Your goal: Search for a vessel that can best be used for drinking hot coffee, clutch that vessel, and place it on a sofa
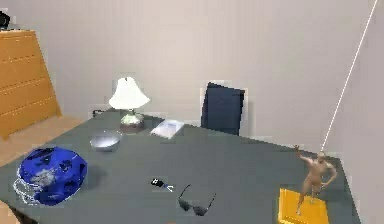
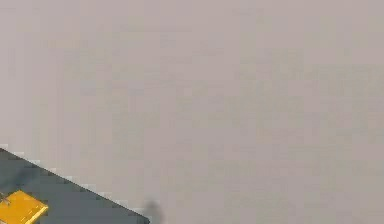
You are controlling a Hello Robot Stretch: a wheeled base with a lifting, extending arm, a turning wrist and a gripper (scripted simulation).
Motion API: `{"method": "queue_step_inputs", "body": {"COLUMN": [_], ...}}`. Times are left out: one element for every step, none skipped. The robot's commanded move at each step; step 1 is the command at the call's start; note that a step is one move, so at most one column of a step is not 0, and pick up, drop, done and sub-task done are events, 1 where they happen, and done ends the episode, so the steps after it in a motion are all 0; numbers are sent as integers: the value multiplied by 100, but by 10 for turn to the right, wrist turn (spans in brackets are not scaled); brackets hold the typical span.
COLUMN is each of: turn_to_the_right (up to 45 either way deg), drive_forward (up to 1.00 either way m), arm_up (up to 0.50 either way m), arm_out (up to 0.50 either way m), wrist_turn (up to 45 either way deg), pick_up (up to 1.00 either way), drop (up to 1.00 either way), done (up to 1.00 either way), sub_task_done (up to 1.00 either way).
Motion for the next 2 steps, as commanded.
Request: {"method": "queue_step_inputs", "body": {"turn_to_the_right": [-450,-450], "drive_forward": [0,0], "arm_up": [0,0], "arm_out": [0,0], "wrist_turn": [0,0], "pick_up": [0,0], "drop": [0,0], "done": [0,0], "sub_task_done": [0,0]}}
